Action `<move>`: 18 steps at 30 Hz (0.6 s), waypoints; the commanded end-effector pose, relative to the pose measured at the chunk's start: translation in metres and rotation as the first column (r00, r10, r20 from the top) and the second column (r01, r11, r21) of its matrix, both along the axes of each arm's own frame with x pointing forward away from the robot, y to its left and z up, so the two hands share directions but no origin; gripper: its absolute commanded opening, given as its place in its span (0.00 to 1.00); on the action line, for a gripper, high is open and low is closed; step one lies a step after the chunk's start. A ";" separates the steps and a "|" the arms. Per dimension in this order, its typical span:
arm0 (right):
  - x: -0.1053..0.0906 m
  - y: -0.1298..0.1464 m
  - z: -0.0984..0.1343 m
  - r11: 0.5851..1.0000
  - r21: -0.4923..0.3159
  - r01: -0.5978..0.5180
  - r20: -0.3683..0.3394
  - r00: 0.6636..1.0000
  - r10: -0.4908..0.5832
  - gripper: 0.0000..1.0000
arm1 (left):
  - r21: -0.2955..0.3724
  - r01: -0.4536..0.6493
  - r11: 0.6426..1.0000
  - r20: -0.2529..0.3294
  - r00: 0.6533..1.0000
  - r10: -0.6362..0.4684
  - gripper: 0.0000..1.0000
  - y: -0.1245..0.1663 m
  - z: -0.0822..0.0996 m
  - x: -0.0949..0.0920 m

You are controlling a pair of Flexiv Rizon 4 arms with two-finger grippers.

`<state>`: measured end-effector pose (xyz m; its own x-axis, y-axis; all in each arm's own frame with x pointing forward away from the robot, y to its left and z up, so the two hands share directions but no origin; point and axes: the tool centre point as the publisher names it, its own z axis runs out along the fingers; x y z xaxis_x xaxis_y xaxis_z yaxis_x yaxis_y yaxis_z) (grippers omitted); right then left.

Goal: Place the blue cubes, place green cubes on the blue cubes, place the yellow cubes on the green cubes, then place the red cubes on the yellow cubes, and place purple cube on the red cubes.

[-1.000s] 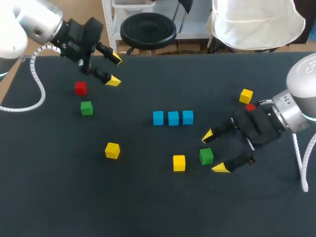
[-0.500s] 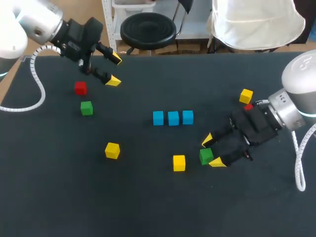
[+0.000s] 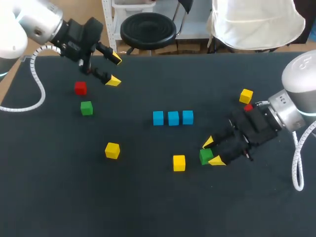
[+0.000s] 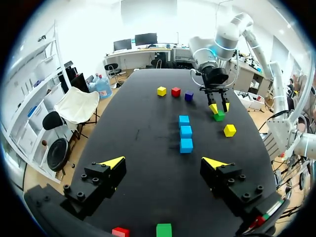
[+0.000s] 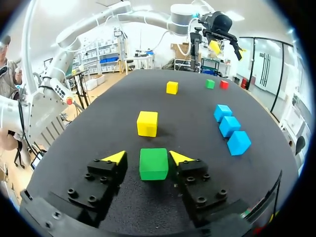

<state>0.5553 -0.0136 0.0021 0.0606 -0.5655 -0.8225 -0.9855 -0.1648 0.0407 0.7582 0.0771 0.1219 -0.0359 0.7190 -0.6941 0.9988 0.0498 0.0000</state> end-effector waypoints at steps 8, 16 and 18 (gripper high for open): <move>0.008 -0.002 0.000 1.000 0.014 0.012 0.015 1.000 -0.012 0.00 | 0.001 0.001 1.000 0.001 1.000 -0.001 1.00 0.000 0.000 0.000; 0.036 -0.003 0.010 0.997 0.009 0.074 0.037 0.997 -0.074 0.00 | 0.001 0.001 1.000 0.001 1.000 -0.001 1.00 0.000 0.000 0.000; 0.048 -0.001 0.011 0.998 0.019 0.054 0.041 0.998 -0.054 0.00 | 0.001 0.001 1.000 0.001 1.000 -0.001 1.00 0.000 0.000 0.000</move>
<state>0.5909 -0.0182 0.0126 0.0642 -0.5570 -0.8280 -0.9954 -0.0950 -0.0132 0.7582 0.0772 0.1219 -0.0360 0.7190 -0.6941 0.9988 0.0499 0.0000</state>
